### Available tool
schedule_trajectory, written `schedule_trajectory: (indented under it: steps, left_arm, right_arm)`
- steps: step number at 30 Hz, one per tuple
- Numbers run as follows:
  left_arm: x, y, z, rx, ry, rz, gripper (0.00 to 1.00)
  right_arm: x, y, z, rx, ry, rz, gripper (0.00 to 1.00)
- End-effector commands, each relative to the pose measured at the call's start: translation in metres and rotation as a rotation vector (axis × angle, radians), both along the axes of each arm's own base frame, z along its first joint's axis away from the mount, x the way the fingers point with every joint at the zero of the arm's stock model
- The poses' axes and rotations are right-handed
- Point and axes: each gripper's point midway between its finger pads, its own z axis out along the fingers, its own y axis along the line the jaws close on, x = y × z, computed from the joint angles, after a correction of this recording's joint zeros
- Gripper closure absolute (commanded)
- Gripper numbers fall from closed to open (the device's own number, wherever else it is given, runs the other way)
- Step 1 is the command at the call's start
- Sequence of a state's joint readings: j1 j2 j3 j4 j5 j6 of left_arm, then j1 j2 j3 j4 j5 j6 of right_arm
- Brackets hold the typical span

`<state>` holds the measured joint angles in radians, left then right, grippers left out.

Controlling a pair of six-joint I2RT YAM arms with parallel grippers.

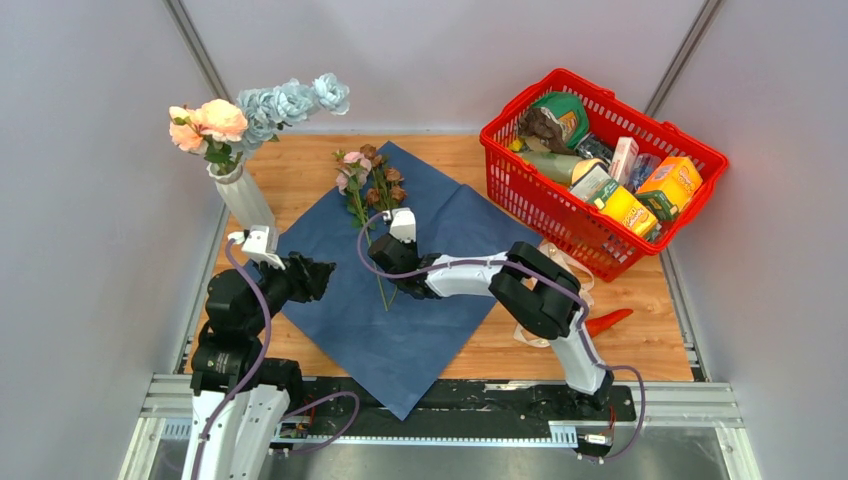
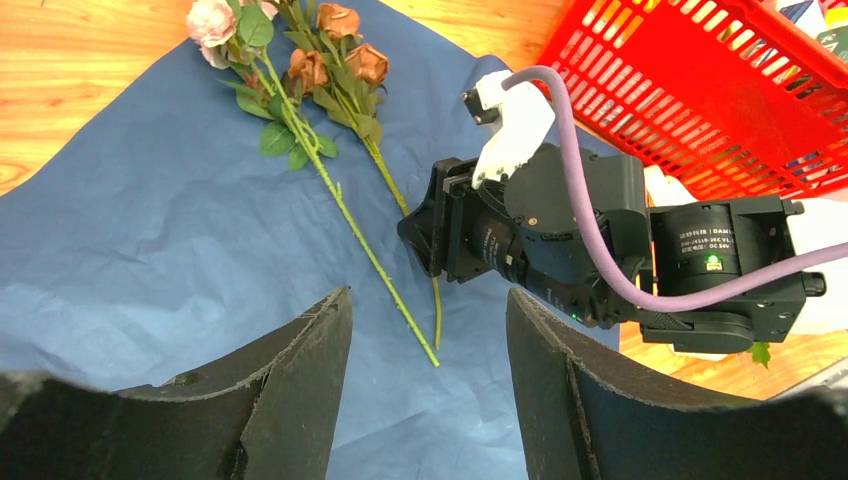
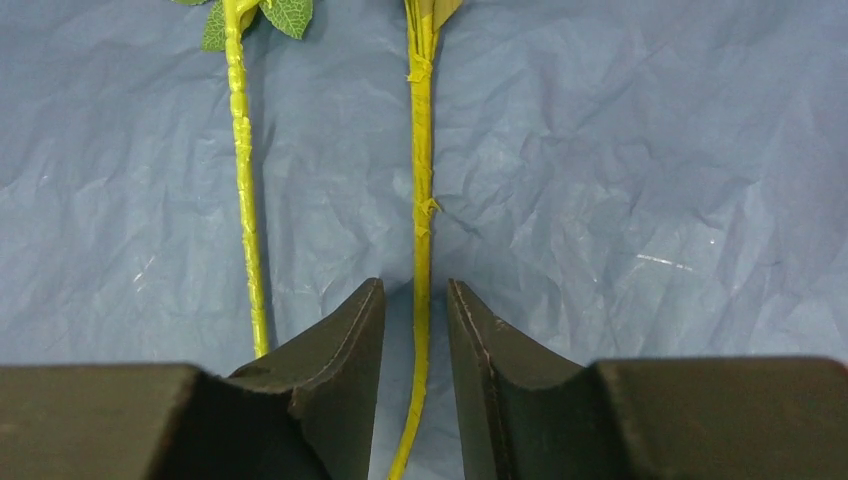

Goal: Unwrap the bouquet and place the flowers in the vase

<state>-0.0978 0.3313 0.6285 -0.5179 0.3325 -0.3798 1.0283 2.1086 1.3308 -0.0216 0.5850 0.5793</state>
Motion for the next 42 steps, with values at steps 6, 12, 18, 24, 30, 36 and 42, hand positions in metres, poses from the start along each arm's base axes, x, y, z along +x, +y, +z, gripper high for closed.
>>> schedule_trajectory:
  steps: [6, 12, 18, 24, 30, 36, 42]
  left_arm:
    - [0.002, 0.001, 0.011, -0.001, -0.04, 0.011, 0.34]
    - [0.001, 0.001, 0.011, -0.001, -0.037, 0.011, 0.34]
    - [0.003, 0.0, 0.005, 0.002, -0.009, 0.004, 0.34]
    - [0.006, -0.001, -0.001, 0.01, 0.031, 0.002, 0.35]
    - [0.007, -0.007, -0.003, -0.004, 0.058, -0.024, 0.35]
    - [0.009, -0.021, -0.003, -0.07, 0.111, -0.086, 0.35]
    - [0.014, -0.024, -0.014, -0.08, 0.136, -0.098, 0.35]
  right_arm:
    - [0.005, -0.001, -0.018, -0.059, 0.022, -0.012, 0.73]
    - [0.004, -0.004, -0.02, -0.066, 0.028, -0.01, 0.92]
    - [0.013, 0.009, 0.017, -0.013, -0.011, 0.024, 1.0]
    - [0.0, 0.005, 0.067, 0.079, -0.028, 0.066, 1.0]
    - [-0.029, -0.023, 0.068, 0.114, 0.023, 0.072, 1.0]
    - [-0.057, -0.037, 0.066, 0.169, 0.086, 0.089, 1.0]
    - [-0.049, -0.04, 0.067, 0.107, 0.037, 0.1, 0.84]
